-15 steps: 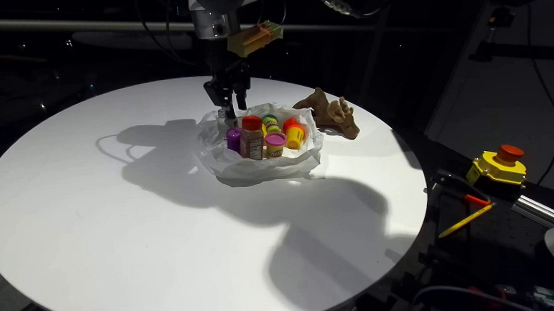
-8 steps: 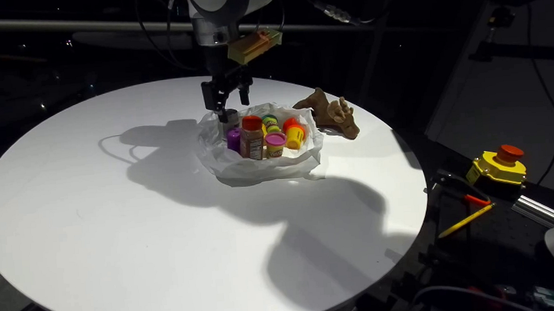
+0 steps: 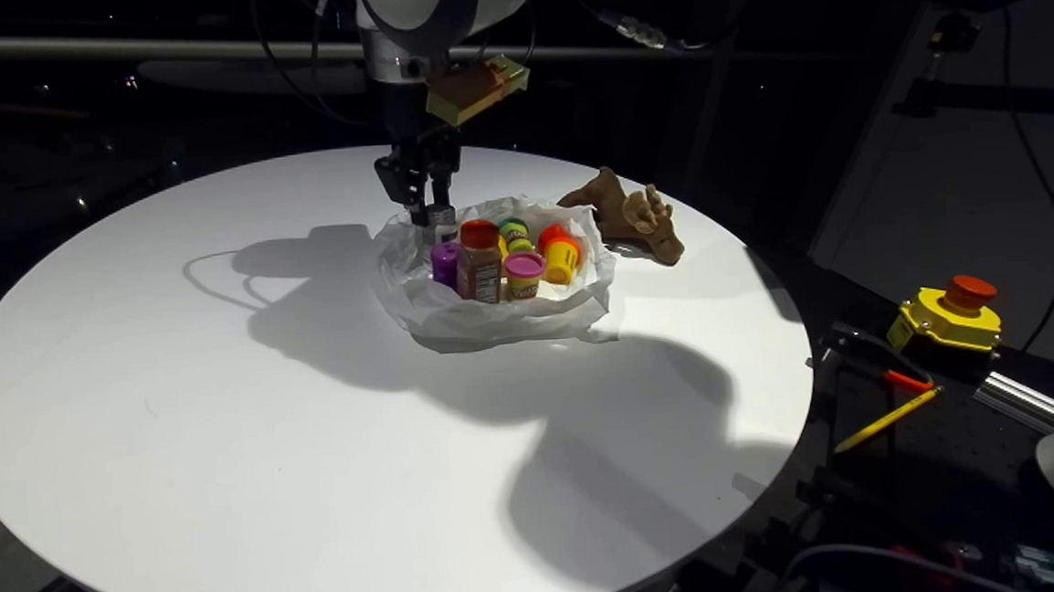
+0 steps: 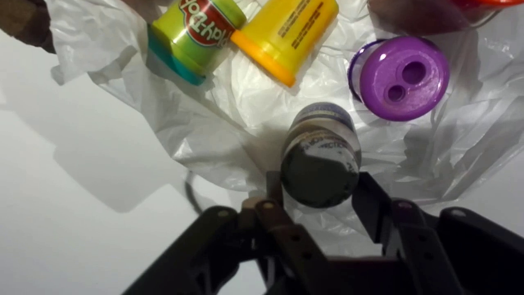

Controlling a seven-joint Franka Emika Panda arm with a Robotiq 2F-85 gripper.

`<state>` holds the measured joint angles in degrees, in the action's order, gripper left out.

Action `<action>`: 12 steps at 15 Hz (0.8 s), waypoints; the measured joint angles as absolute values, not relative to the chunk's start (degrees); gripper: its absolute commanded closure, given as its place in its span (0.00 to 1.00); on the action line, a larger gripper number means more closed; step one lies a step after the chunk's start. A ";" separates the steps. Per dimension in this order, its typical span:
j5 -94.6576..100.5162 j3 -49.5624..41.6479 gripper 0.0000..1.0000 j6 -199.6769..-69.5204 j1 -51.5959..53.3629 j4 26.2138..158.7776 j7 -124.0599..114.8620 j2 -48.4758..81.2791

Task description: Remove the contents in the plastic bag and put them on the table.

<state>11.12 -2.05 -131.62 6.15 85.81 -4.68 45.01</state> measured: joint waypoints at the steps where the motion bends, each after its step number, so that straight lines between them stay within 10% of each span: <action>1: 11.12 -2.05 0.82 -131.92 6.15 85.81 -4.67 44.97; 12: 11.58 -2.06 0.82 -131.94 7.26 86.80 -4.86 39.97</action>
<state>11.58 -2.06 -131.94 7.26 86.80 -4.86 39.97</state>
